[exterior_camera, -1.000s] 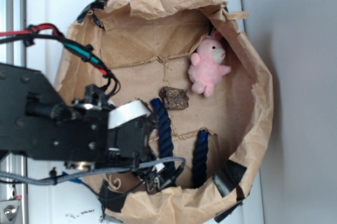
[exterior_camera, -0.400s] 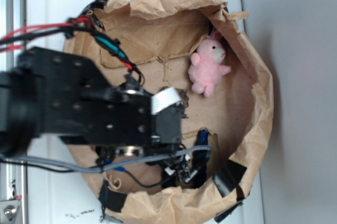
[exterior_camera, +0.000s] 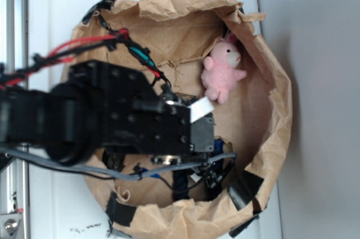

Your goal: Grab the blue rope.

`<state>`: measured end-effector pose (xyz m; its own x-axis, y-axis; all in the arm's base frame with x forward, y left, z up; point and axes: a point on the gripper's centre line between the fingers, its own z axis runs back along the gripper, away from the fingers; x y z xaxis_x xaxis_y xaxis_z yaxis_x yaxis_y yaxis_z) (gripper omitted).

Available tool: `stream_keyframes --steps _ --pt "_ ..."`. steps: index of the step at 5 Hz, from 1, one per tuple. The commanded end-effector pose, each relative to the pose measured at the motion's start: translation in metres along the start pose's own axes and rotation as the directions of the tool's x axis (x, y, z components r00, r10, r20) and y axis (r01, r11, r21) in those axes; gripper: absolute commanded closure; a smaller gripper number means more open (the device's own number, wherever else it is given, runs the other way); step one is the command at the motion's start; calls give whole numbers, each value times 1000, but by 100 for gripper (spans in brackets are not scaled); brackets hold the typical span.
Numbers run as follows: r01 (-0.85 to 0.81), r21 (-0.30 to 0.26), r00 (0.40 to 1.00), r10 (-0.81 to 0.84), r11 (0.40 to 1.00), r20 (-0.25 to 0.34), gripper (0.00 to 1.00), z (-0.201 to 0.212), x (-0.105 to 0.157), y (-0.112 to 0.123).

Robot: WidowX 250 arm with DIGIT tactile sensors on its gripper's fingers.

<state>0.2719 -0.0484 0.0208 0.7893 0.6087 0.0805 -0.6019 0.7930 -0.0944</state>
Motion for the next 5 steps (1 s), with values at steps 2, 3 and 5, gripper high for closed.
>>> stream_keyframes --steps 2,3,5 --pt "-71 9 997 70 997 42 100 5 3 6" --pt "-101 -34 994 103 994 43 100 24 10 5" --pt "-121 -99 989 128 988 71 100 84 16 7"
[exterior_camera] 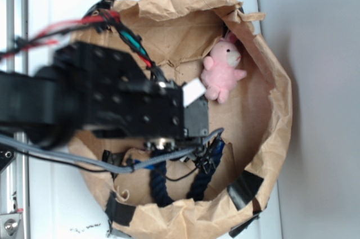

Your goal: Grab the blue rope.

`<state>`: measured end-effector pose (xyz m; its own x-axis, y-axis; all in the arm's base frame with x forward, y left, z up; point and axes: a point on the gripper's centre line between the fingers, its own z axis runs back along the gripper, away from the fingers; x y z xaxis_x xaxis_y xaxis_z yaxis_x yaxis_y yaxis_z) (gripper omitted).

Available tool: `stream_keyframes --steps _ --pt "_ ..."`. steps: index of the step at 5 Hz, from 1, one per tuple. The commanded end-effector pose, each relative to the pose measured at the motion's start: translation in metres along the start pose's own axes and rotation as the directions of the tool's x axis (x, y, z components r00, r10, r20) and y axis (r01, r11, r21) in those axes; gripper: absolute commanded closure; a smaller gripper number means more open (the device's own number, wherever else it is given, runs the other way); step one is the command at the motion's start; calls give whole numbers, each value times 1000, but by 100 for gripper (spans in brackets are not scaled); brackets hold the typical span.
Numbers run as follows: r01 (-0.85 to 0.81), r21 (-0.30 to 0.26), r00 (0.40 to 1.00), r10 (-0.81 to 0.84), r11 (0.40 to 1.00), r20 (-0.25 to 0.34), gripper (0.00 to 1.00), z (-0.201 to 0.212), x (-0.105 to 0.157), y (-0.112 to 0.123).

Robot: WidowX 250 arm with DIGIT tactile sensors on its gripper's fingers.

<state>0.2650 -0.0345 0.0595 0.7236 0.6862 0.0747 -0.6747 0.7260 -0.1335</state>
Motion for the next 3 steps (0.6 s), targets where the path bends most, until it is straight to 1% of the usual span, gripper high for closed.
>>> stream_keyframes --steps 1,2,3 --pt "-20 -69 996 25 997 80 100 72 10 -6" --pt "-25 -37 996 28 999 90 100 88 11 -6" --pt "11 3 996 -12 1000 90 100 94 9 -8"
